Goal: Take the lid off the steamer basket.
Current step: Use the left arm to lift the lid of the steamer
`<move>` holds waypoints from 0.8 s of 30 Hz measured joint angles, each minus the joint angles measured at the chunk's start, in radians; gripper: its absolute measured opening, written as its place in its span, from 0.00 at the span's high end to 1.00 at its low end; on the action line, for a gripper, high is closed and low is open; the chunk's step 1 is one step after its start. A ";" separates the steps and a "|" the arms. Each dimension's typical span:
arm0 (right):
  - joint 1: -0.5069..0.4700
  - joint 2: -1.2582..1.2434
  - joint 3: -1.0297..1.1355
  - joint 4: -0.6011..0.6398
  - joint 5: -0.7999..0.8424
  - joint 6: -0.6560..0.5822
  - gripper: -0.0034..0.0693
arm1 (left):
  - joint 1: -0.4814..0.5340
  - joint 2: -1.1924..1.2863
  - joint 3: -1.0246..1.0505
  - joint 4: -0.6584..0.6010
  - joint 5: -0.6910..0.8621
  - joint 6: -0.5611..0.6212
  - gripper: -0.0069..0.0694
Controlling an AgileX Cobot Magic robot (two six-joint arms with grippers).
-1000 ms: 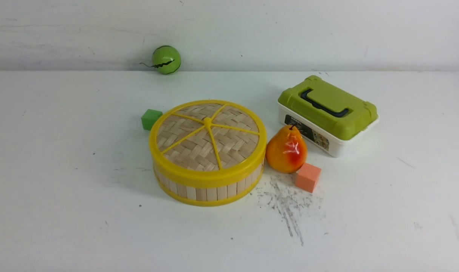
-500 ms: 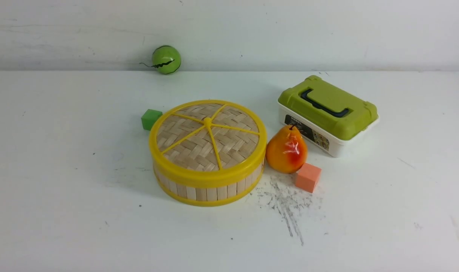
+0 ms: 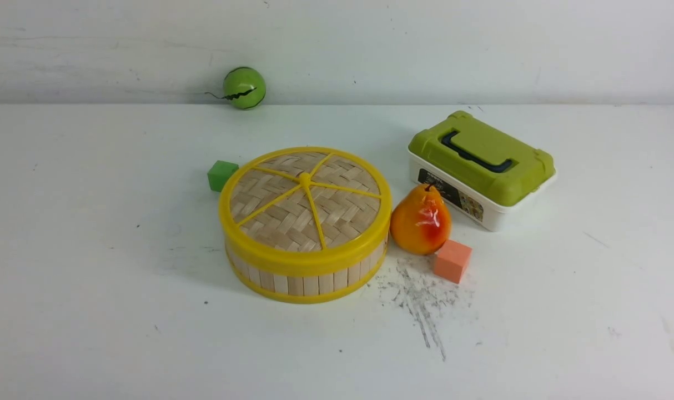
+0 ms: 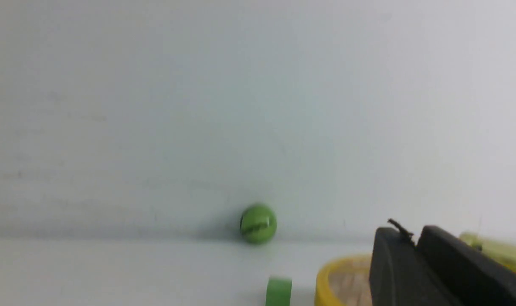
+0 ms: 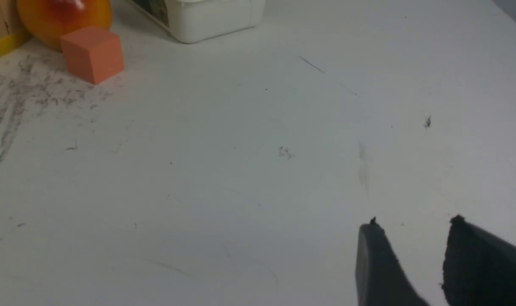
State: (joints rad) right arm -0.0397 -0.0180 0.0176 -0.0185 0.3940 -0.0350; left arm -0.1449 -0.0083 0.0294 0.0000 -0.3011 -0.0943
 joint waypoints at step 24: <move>0.000 0.000 0.000 0.000 0.000 0.000 0.62 | 0.000 0.185 -0.553 -0.060 0.372 -0.187 0.93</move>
State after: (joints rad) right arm -0.0397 -0.0180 0.0176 -0.0185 0.3940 -0.0350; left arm -0.1449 0.1765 -0.5235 -0.0604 0.0707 -0.2817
